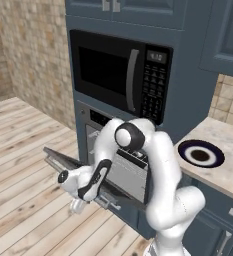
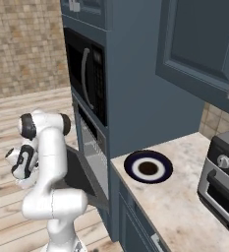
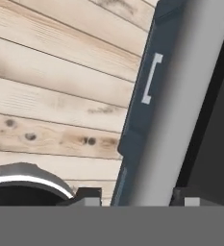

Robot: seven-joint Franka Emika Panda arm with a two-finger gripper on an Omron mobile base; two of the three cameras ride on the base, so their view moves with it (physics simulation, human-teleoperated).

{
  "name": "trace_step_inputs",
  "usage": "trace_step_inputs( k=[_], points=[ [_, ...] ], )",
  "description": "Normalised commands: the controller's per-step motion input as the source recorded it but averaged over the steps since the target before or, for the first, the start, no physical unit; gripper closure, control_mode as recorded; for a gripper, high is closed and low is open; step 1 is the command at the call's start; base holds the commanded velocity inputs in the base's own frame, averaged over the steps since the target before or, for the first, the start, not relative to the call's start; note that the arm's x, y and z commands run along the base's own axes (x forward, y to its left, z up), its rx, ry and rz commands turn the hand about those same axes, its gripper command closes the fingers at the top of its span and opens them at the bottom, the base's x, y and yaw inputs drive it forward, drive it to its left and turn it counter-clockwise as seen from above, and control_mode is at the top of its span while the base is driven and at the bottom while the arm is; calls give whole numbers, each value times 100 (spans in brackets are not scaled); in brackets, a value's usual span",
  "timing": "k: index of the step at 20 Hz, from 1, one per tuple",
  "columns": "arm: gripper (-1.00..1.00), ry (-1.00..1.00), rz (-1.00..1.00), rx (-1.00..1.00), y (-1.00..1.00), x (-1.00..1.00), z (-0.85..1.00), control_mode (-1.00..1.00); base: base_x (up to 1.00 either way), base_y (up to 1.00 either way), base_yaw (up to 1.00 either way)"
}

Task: Take the baked cake out of the oven and place it on the plate for cooling. Then close the oven door.

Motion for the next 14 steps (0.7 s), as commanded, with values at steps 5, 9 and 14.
trace_step_inputs(
  k=[5, 9, 14],
  points=[
    [-100, 7, 24, 1, 74, -65, -57, -100, 0, 0, 0],
    [-100, -21, 23, 13, 0, -50, 96, -100, 0, 0, 0],
    [-100, 1, 19, 21, 11, -44, 100, -100, 0, 0, 0]
  ],
)
